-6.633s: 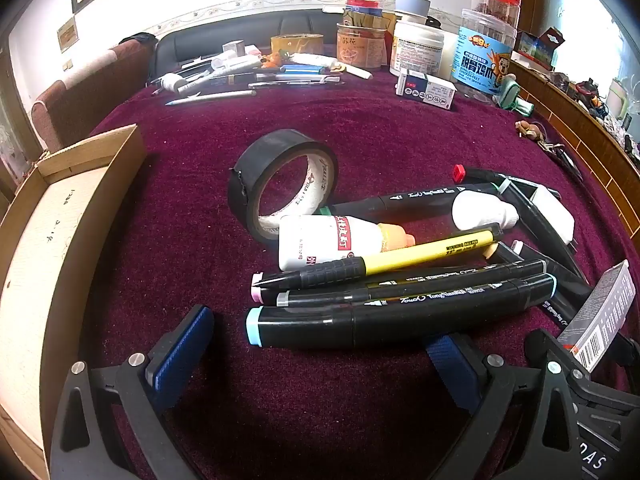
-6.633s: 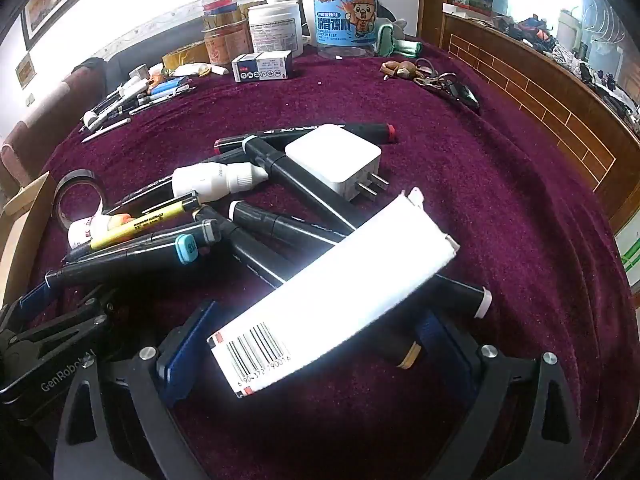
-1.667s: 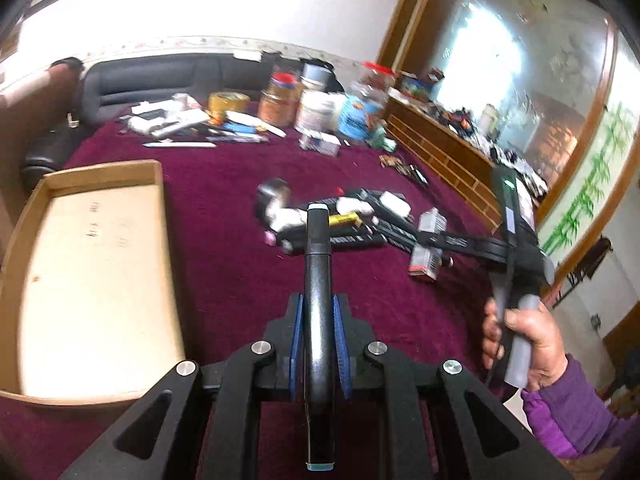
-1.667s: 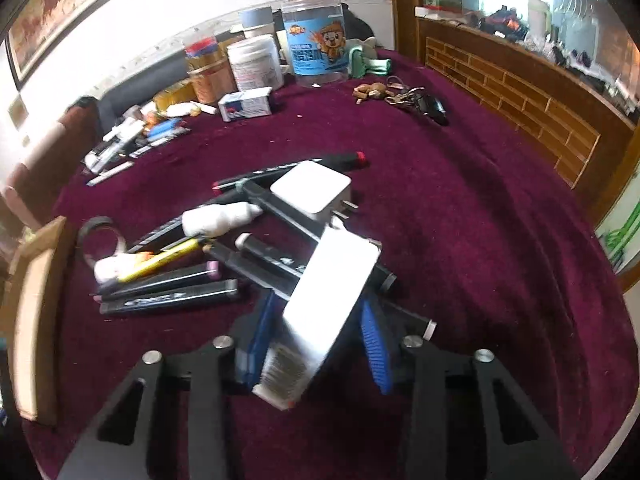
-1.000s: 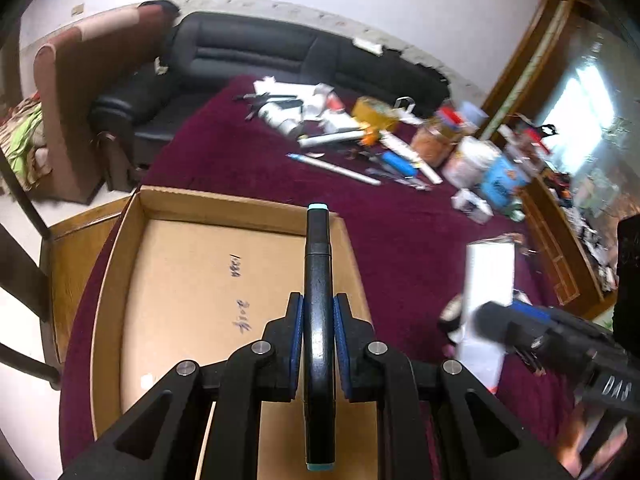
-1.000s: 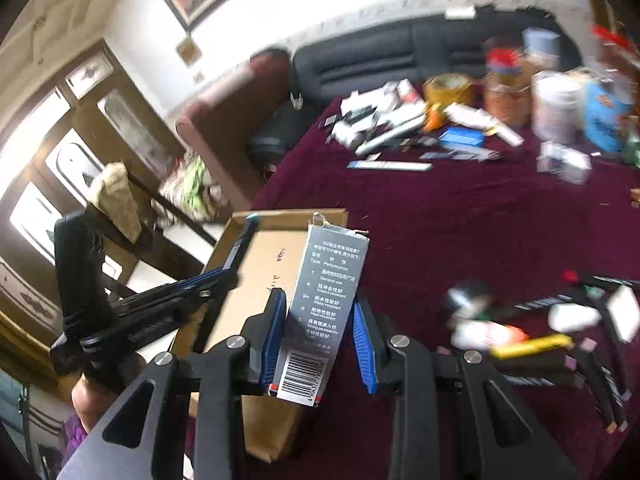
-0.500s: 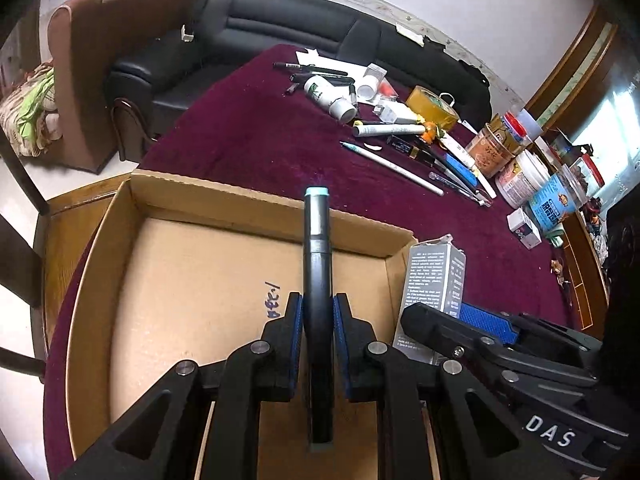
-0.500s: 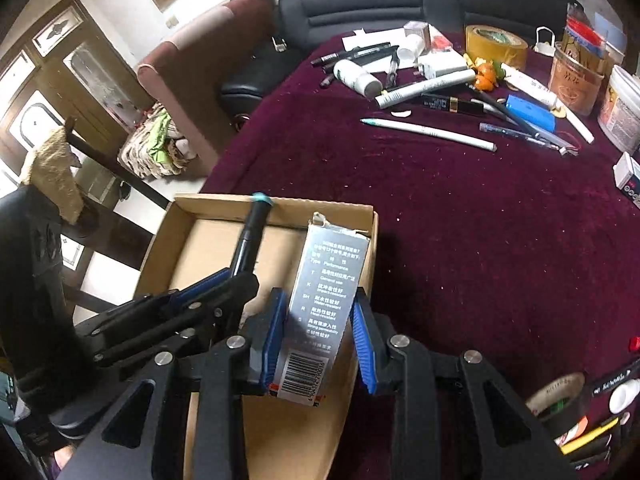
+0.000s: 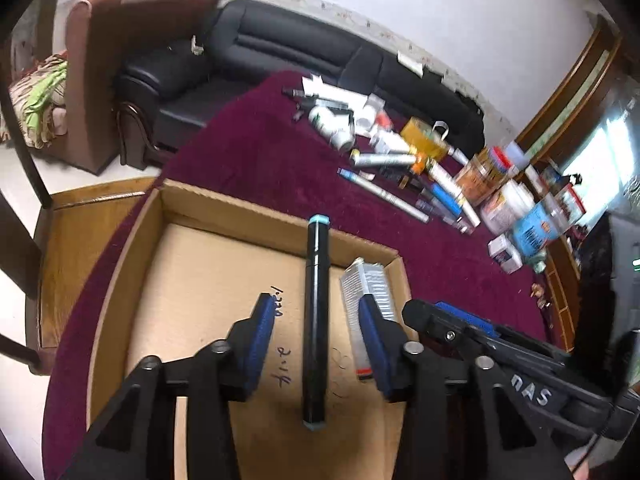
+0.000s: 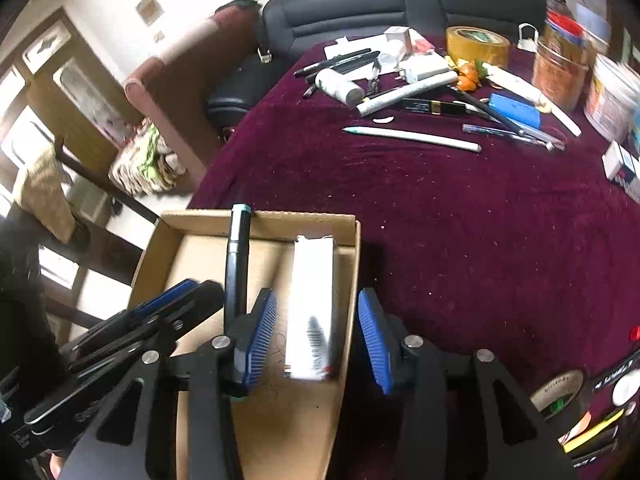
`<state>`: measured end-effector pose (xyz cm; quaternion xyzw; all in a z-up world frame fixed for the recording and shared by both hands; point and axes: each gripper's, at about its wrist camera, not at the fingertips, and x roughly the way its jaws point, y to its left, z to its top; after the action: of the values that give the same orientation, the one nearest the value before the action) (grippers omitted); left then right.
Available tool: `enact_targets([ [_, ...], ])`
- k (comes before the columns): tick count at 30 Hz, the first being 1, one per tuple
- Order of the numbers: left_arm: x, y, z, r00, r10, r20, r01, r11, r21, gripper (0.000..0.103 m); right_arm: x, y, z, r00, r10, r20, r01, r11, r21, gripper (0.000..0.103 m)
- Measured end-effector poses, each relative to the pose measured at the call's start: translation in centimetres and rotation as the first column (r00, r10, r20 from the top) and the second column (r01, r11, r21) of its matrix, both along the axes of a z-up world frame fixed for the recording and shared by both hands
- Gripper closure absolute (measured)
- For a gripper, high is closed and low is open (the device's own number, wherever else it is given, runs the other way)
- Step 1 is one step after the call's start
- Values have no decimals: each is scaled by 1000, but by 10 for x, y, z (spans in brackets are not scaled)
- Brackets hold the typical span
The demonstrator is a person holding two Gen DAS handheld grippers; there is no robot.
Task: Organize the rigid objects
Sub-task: 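Lower and open both tools to drop marker and box into the tray, then move both open tools back over the marker pile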
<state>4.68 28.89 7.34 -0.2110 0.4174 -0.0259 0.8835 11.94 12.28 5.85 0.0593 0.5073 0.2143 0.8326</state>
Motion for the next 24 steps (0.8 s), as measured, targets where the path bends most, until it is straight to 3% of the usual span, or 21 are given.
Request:
enact_targets([
  [4, -30, -14, 29, 996, -5, 88, 3, 1000, 23, 52, -18, -21, 20, 999, -16, 41, 14, 998, 58, 61],
  [6, -46, -23, 41, 991, -12, 131, 10, 1000, 15, 41, -31, -36, 31, 998, -30, 60, 25, 996, 85, 58],
  [12, -93, -76, 64, 968, -94, 234, 88, 995, 36, 41, -79, -86, 44, 997, -53, 59, 39, 977, 211, 57],
  [19, -120, -134, 66, 953, -187, 240, 181, 982, 47, 41, -133, -144, 53, 966, -177, 190, 133, 965, 224, 57],
  [24, -144, -177, 55, 943, -233, 239, 240, 971, 2, 41, -157, -189, 53, 940, -274, 201, 220, 942, 255, 57],
])
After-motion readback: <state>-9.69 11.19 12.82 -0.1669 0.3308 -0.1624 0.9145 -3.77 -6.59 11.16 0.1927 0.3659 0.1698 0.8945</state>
